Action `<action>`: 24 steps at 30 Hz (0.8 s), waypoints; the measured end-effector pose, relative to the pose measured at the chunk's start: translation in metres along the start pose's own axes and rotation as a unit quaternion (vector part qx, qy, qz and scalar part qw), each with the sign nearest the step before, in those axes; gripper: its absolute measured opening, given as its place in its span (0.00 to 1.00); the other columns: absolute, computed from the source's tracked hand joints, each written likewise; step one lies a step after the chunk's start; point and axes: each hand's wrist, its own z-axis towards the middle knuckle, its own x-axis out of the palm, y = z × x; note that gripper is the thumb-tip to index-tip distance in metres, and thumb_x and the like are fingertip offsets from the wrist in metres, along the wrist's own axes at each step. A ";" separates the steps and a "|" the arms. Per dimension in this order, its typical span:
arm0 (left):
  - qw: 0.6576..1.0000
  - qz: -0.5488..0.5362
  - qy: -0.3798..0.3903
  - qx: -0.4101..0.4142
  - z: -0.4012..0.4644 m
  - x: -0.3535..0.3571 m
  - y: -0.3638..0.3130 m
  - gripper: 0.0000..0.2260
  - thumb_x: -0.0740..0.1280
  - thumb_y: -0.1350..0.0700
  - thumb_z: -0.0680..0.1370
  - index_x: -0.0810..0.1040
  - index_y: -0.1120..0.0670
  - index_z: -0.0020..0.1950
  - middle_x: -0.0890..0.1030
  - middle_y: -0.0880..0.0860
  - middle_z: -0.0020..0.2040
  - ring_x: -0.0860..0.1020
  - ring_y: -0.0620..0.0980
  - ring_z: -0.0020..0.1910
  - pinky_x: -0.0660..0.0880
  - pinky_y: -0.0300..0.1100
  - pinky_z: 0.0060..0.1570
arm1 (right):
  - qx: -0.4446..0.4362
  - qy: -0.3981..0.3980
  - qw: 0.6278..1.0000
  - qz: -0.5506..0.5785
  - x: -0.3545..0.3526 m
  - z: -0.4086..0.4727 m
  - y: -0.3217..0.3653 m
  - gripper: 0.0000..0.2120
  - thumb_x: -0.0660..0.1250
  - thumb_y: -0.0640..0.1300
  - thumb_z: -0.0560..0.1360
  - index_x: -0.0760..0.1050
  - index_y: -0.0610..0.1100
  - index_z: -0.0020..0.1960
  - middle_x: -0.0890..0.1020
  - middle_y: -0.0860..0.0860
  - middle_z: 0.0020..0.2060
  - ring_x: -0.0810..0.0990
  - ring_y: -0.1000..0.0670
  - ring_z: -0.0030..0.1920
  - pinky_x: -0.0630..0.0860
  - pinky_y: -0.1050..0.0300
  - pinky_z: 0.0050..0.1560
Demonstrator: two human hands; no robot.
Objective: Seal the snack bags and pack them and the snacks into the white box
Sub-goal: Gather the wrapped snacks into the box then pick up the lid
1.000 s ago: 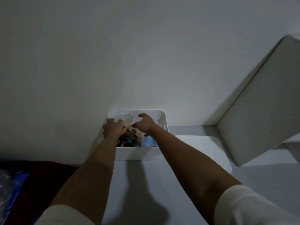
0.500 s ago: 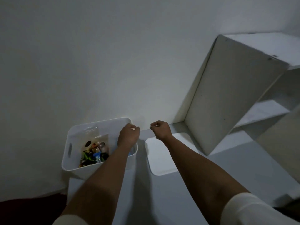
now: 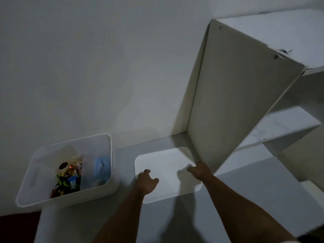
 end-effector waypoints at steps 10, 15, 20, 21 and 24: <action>0.977 -0.104 -0.128 -0.134 0.015 0.051 0.008 0.40 0.71 0.46 0.74 0.56 0.53 0.81 0.66 0.59 0.77 0.66 0.65 0.73 0.66 0.58 0.71 | 0.019 0.050 0.999 0.002 0.015 0.039 -0.033 0.46 0.77 0.58 0.65 0.67 0.40 0.76 0.77 0.42 0.69 0.77 0.39 0.67 0.74 0.49 0.68; 0.951 -0.135 -0.186 -0.205 0.004 0.057 0.013 0.37 0.72 0.44 0.72 0.62 0.50 0.78 0.69 0.58 0.71 0.68 0.67 0.66 0.65 0.61 0.68 | 0.032 0.038 0.998 0.027 0.042 0.071 -0.063 0.52 0.71 0.68 0.55 0.69 0.45 0.74 0.79 0.45 0.66 0.78 0.39 0.65 0.75 0.46 0.67; 0.941 -0.167 -0.188 -0.228 -0.006 0.049 0.029 0.36 0.72 0.44 0.73 0.64 0.53 0.77 0.71 0.61 0.68 0.69 0.67 0.65 0.66 0.59 0.66 | 0.072 0.032 0.997 -0.020 0.034 0.041 -0.058 0.45 0.69 0.70 0.63 0.70 0.47 0.74 0.76 0.42 0.68 0.75 0.38 0.67 0.72 0.46 0.68; 0.940 -0.182 -0.173 -0.232 -0.007 0.048 0.035 0.36 0.71 0.43 0.73 0.63 0.54 0.77 0.70 0.62 0.68 0.69 0.67 0.65 0.67 0.58 0.65 | 0.083 0.023 0.996 -0.033 0.031 0.033 -0.057 0.42 0.70 0.68 0.68 0.69 0.47 0.75 0.74 0.41 0.70 0.73 0.37 0.69 0.70 0.47 0.68; 0.938 -0.231 -0.137 -0.219 -0.009 0.053 0.059 0.36 0.69 0.37 0.67 0.72 0.52 0.72 0.75 0.60 0.62 0.76 0.63 0.57 0.73 0.50 0.58 | 0.079 -0.004 0.997 -0.024 0.027 0.019 -0.066 0.35 0.71 0.62 0.72 0.71 0.47 0.74 0.75 0.39 0.67 0.74 0.36 0.67 0.71 0.46 0.67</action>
